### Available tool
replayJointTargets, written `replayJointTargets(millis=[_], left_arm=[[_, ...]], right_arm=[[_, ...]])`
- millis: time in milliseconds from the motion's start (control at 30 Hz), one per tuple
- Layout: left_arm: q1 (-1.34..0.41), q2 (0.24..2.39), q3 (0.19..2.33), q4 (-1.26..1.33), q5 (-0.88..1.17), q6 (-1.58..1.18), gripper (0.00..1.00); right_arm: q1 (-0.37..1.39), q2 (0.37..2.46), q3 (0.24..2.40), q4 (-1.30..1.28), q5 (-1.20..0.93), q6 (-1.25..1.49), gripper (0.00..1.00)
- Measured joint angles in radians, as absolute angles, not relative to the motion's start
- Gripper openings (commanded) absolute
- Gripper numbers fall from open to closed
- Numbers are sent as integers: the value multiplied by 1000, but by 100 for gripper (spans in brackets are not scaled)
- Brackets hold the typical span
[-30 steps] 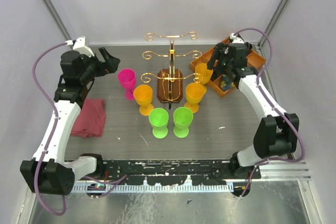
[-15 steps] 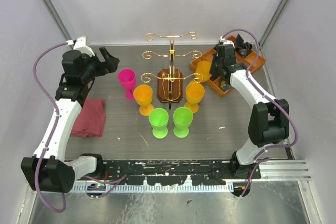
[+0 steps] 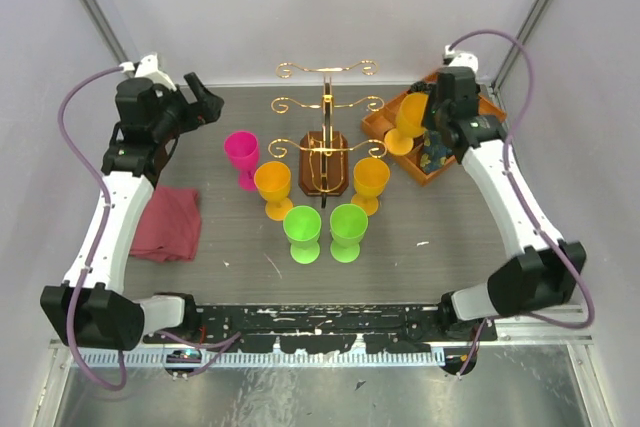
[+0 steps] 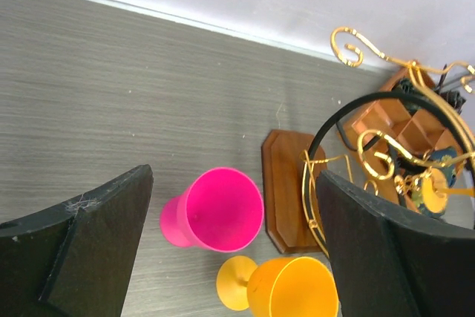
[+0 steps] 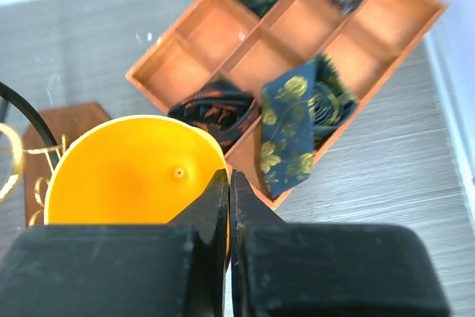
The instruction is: Place the wine glass upside down on the wine glass rack
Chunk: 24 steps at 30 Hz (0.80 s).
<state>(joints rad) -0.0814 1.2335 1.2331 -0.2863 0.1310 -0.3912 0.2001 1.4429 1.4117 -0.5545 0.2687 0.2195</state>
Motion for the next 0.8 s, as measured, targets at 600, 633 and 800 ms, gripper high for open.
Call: replayJointTargets(millis=[600, 633, 800], left_arm=[[-81, 1335, 1533, -517, 94, -596, 98], [-80, 1333, 1533, -518, 108, -628, 99], [-73, 1306, 1487, -439, 208, -850, 97]], right_arm=[[226, 1072, 1396, -287, 181, 104, 0], [236, 1049, 1365, -236, 141, 104, 0], [318, 1007, 1288, -7, -10, 93, 0]])
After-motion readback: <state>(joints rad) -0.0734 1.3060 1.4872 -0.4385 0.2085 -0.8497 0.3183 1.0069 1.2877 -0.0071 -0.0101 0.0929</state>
